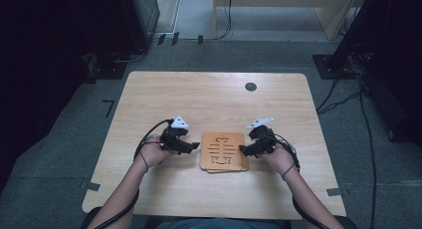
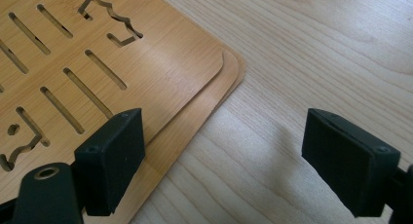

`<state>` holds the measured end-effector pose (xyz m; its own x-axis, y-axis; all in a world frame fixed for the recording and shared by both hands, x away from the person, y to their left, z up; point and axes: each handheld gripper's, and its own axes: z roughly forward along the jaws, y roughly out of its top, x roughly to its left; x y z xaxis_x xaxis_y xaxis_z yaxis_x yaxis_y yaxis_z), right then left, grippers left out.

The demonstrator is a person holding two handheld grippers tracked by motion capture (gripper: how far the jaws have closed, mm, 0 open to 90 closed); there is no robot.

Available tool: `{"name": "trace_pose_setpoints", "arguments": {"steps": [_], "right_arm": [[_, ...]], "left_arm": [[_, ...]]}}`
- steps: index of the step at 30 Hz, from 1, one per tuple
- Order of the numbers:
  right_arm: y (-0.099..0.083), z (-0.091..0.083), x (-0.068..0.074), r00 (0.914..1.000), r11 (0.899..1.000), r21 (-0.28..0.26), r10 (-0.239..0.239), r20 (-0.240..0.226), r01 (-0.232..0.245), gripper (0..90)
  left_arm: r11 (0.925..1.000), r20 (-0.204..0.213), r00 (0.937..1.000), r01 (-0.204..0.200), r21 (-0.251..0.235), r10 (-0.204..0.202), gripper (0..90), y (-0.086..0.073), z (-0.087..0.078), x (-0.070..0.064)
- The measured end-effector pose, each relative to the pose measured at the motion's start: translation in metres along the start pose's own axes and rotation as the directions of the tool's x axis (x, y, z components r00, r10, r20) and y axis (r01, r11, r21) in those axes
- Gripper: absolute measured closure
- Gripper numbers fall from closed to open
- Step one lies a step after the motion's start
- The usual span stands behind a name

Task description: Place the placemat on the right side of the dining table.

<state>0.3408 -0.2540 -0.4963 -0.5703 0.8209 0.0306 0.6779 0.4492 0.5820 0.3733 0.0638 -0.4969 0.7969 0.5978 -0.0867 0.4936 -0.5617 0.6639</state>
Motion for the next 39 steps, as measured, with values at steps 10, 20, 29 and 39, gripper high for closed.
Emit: {"name": "trace_pose_setpoints", "arguments": {"steps": [10,20,29,39], "right_arm": [[0.005,0.003,0.005,0.9999,1.000,0.001,-0.013,-0.003,0.013,15.9],[0.010,0.007,0.010,0.9997,1.000,-0.003,-0.022,-0.011,0.022,15.8],[0.013,0.011,0.015,0.9996,1.000,-0.015,-0.026,-0.012,0.026,15.7],[0.015,0.012,0.017,0.9997,0.999,-0.026,-0.025,-0.007,0.025,15.4]], "left_arm": [[0.9999,0.002,0.9999,0.011,-0.008,-0.011,32.2,-0.001,-0.005,-0.002],[0.9997,0.019,0.9995,0.024,0.001,-0.024,38.7,-0.002,-0.007,-0.006],[0.9998,0.023,0.9995,0.019,-0.010,-0.019,42.4,-0.001,-0.009,-0.010],[0.9999,0.044,0.9990,0.003,-0.011,-0.002,43.7,0.002,-0.006,-0.016]]}}
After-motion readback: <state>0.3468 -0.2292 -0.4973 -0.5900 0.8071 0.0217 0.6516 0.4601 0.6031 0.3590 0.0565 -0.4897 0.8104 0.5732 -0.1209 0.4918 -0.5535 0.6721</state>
